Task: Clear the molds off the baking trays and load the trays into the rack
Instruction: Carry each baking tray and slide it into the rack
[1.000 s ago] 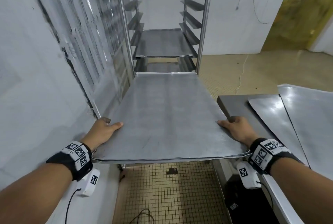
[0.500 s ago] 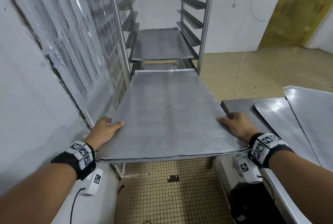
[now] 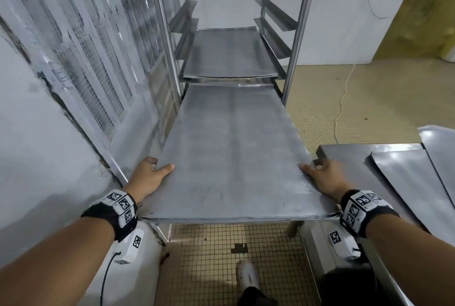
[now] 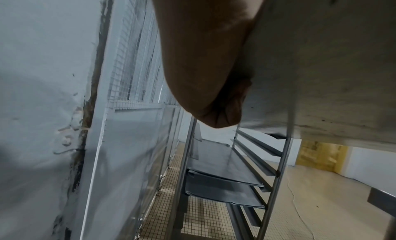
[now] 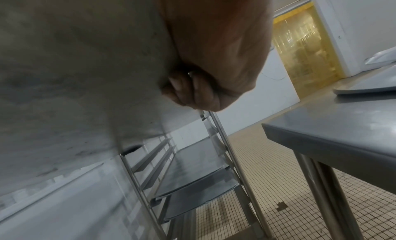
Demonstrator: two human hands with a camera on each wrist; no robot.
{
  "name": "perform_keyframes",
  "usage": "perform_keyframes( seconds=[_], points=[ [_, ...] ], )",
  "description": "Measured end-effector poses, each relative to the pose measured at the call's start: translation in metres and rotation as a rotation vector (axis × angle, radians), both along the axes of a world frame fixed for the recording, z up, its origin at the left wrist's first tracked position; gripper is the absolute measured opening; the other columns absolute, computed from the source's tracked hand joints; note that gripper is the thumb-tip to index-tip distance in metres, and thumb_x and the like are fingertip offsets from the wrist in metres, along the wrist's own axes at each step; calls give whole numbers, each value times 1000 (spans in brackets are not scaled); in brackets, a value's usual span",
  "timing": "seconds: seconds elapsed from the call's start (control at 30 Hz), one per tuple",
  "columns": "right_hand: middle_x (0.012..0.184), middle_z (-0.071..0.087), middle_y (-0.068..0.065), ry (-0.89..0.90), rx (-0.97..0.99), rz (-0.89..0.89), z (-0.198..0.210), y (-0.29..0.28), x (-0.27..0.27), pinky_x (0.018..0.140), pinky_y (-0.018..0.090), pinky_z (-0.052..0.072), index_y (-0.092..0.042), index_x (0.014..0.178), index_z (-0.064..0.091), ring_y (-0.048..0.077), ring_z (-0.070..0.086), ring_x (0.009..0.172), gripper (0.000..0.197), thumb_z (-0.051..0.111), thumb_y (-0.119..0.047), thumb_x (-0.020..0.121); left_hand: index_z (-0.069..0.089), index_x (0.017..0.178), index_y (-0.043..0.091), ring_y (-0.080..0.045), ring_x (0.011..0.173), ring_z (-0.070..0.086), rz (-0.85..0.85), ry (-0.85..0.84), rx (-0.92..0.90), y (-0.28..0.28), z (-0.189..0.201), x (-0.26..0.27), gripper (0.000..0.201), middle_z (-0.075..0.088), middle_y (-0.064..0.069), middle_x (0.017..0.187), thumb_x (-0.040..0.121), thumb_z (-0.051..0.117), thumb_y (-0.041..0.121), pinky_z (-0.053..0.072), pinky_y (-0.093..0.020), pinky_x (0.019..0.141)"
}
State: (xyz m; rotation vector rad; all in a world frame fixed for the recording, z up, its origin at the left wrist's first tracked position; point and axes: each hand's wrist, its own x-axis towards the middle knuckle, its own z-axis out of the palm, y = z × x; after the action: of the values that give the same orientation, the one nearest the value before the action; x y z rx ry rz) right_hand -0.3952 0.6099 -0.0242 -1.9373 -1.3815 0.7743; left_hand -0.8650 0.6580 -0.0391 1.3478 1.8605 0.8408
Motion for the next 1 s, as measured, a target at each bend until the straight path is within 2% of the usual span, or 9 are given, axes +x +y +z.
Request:
perform_keyframes(
  seconds=[0.2, 0.27, 0.33, 0.43, 0.57, 0.67, 0.8, 0.9, 1.0],
  points=[
    [76, 65, -6, -35, -25, 24, -15, 46, 3, 57, 18, 38, -14, 87, 60, 10, 61, 70, 27, 67, -40, 93, 52, 120, 11, -24, 94, 64, 23, -13, -8, 42, -23, 14, 49, 63, -8, 104, 86, 78, 35, 53, -31, 86],
    [84, 65, -5, -33, -33, 14, -20, 63, 5, 60, 19, 40, -12, 96, 61, 7, 59, 74, 29, 67, -40, 93, 54, 103, 16, -16, 81, 62, 18, -22, -4, 56, -27, 19, 29, 62, -1, 90, 88, 76, 26, 52, -19, 70],
    [92, 65, 0, -43, -44, 10, -25, 79, 5, 69, 26, 43, -10, 104, 60, 14, 60, 81, 34, 67, -41, 93, 51, 95, 20, -14, 76, 61, 23, -46, 6, 72, -33, 21, 25, 61, 3, 86, 89, 75, 21, 49, -22, 65],
    [93, 65, 1, -69, -101, 4, -37, 101, 7, 81, 33, 48, -11, 113, 55, 20, 63, 87, 44, 65, -48, 92, 47, 111, 15, -19, 80, 62, 20, -58, -20, 92, -42, 20, 39, 61, 1, 88, 88, 76, 27, 47, -29, 74],
    [112, 69, 11, -84, -158, 4, -58, 130, 12, 97, 46, 51, -6, 125, 54, 30, 65, 104, 73, 59, -67, 85, 45, 114, 18, -24, 88, 64, 29, -30, -39, 118, -57, 20, 44, 62, -5, 101, 87, 76, 33, 51, -33, 79],
    [125, 64, 17, -85, -197, -13, -63, 145, 10, 102, 46, 48, -7, 134, 50, 34, 61, 115, 71, 59, -61, 90, 44, 115, 20, -21, 88, 60, 29, -7, -43, 131, -63, 25, 41, 58, -2, 101, 89, 74, 31, 44, -29, 78],
    [128, 63, 17, -100, -218, -10, -68, 166, 11, 102, 45, 46, -7, 135, 48, 36, 59, 117, 68, 59, -57, 92, 48, 115, 17, -26, 94, 64, 38, 3, -46, 150, -70, 29, 41, 64, -5, 104, 89, 75, 32, 49, -33, 81],
    [127, 63, 16, -116, -238, -7, -72, 184, 13, 101, 48, 47, -10, 134, 48, 37, 60, 115, 69, 56, -62, 91, 51, 122, 6, -20, 94, 60, 58, 3, -45, 164, -68, 36, 41, 62, -6, 109, 92, 72, 22, 43, -23, 73],
    [131, 61, 16, -86, -242, -10, -75, 201, 14, 102, 48, 47, -10, 138, 45, 37, 60, 117, 70, 55, -62, 91, 52, 120, 7, -20, 92, 61, 44, 27, -42, 182, -67, 38, 39, 63, -4, 105, 92, 72, 25, 40, -16, 60]
  ],
)
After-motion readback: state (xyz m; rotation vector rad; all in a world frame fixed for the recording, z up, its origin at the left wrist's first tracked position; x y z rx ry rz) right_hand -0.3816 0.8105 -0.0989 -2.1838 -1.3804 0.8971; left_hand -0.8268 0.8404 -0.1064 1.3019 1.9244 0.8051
